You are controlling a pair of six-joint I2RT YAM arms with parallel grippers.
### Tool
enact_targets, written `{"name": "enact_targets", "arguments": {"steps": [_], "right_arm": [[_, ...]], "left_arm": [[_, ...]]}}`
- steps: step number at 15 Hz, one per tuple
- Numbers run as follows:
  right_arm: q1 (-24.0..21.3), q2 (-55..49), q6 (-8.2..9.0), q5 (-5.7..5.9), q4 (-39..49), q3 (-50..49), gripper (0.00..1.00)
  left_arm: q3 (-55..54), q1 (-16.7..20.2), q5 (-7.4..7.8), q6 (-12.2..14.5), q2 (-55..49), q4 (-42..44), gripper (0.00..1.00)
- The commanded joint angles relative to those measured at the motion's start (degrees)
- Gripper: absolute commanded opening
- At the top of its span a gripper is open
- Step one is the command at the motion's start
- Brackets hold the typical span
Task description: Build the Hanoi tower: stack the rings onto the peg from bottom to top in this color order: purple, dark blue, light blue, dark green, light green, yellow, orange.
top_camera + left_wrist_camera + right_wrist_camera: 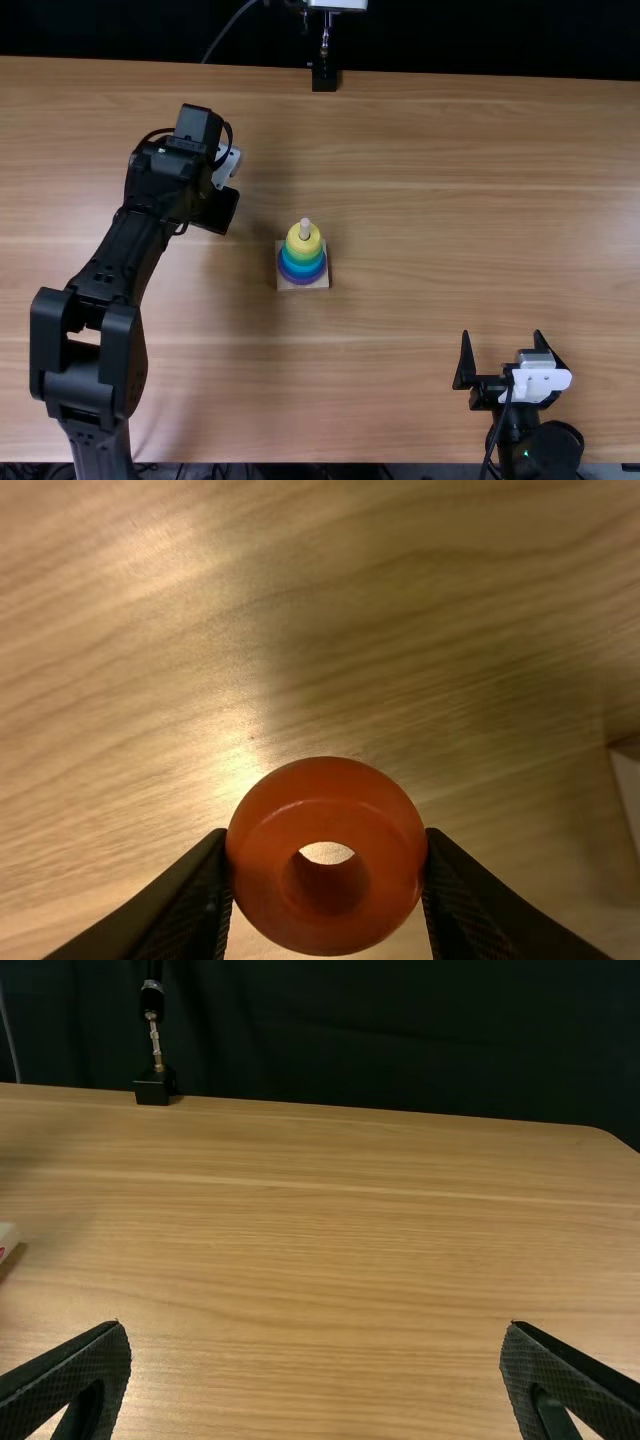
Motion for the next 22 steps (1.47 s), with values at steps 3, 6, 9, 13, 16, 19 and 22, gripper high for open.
{"name": "enact_targets", "arguments": {"steps": [3,6,9,13,16,19,22], "right_arm": [[-0.26,-1.06,-0.18,0.55,-3.9,-2.8,1.0],[-0.26,-1.06,-0.18,0.55,-3.9,-2.8,1.0],[-0.26,-1.06,-0.18,0.55,-3.9,-2.8,1.0],[-0.26,-1.06,-0.18,0.55,-3.9,-2.8,1.0],[-0.26,-1.06,-0.18,0.55,-3.9,-2.8,1.0],[-0.26,-1.06,-0.18,0.55,-3.9,-2.8,1.0],[-0.26,-1.06,-0.18,0.55,-3.9,-2.8,1.0]], "left_arm": [[1.79,0.48,2.36,-0.06,-10.01,0.35,0.0],[-4.01,0.48,2.99,-0.59,-18.36,2.67,0.0],[-7.97,-0.32,2.99,-0.7,-22.4,5.84,0.0],[0.12,-4.36,3.2,-3.76,-22.14,-5.55,0.0],[4.95,-6.47,3.2,-5.86,-21.61,-10.3,0.0],[7.06,-10.25,3.2,-6.39,-18.98,-10.62,0.0],[9.79,-12.36,3.31,-7.97,-15.81,-10.62,0.0]]}}
